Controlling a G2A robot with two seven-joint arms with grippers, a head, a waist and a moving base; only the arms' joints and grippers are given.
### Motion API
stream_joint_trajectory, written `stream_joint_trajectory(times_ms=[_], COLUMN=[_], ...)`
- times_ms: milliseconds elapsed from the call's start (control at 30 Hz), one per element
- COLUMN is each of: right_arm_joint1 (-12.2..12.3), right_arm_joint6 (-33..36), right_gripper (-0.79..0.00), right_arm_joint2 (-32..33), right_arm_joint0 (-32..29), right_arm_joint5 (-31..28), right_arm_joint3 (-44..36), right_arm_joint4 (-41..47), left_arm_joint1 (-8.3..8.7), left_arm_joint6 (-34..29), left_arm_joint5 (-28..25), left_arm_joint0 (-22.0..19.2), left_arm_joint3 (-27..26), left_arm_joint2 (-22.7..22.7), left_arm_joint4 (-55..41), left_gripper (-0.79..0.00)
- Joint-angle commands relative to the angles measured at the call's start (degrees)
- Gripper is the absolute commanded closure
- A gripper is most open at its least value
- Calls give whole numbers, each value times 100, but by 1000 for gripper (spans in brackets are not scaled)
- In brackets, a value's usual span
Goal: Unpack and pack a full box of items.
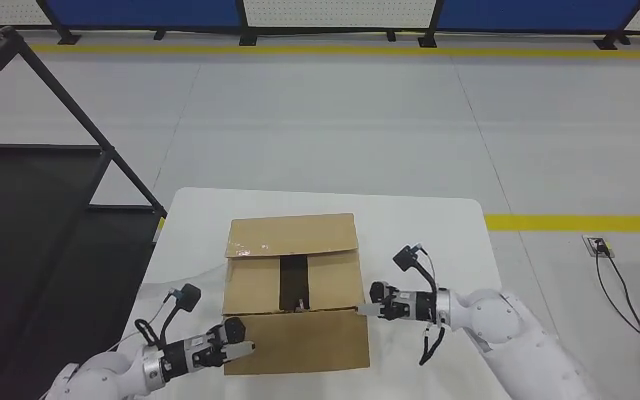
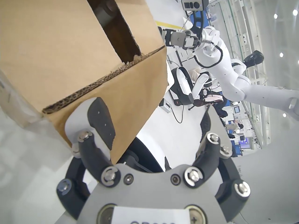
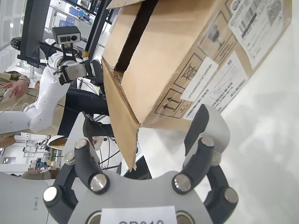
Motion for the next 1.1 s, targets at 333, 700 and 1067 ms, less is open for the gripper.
stream_joint_trajectory(times_ms=[333, 700, 1067], right_arm_joint1=[2, 61, 185], right_arm_joint6=[445, 977, 1091], right_gripper=[-785, -785, -785], right_arm_joint2=[-142, -192, 11], right_arm_joint0=[19, -64, -10], right_arm_joint5=[-689, -1156, -633], right_arm_joint3=[19, -122, -149], right_arm_joint4=[272, 736, 2219], left_arm_joint1=[69, 132, 195], left_arm_joint6=[127, 181, 337], left_arm_joint5=[52, 101, 124], left_arm_joint0=[-126, -282, -335], left_arm_joint3=[149, 296, 325], left_arm_joint2=[0, 15, -76], left_arm_joint4=[-37, -24, -29], left_gripper=[-785, -785, -785])
